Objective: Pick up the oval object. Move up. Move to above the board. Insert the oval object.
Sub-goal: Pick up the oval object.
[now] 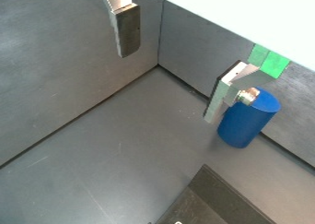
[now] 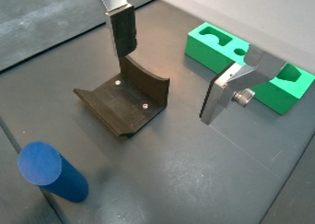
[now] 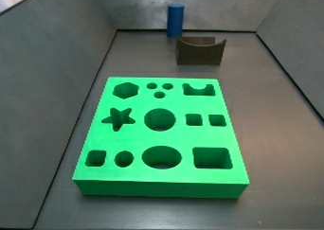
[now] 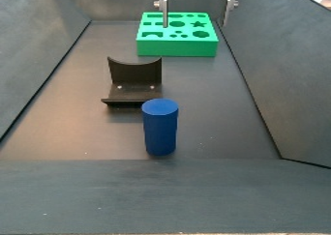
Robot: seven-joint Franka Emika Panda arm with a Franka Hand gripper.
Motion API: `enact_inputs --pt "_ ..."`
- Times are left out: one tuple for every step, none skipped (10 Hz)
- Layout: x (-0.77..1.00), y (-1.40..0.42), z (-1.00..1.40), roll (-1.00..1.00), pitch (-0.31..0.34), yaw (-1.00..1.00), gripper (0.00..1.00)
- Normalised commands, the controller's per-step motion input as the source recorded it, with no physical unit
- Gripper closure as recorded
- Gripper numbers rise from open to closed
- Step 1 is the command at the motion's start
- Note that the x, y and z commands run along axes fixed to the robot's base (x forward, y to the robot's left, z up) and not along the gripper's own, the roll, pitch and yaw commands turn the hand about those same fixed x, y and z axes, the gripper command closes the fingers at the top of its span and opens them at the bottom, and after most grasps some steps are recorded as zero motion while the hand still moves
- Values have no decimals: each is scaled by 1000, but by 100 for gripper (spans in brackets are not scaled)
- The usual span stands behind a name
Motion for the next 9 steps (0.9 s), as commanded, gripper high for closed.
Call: enact_inputs --pt "-123 -77 0 64 -116 0 0" --pt "-14 0 0 0 -11 0 0" --pt "51 174 -54 -83 0 -91 0" --pt "306 291 -271 -16 0 -83 0" --pt "586 371 -351 -83 0 -91 0" --pt "720 440 -377 -116 0 -97 0" --pt "840 494 -377 -133 0 -86 0" --pt "911 417 -317 -73 53 -151 0" --pt "886 414 -234 -96 59 -140 0"
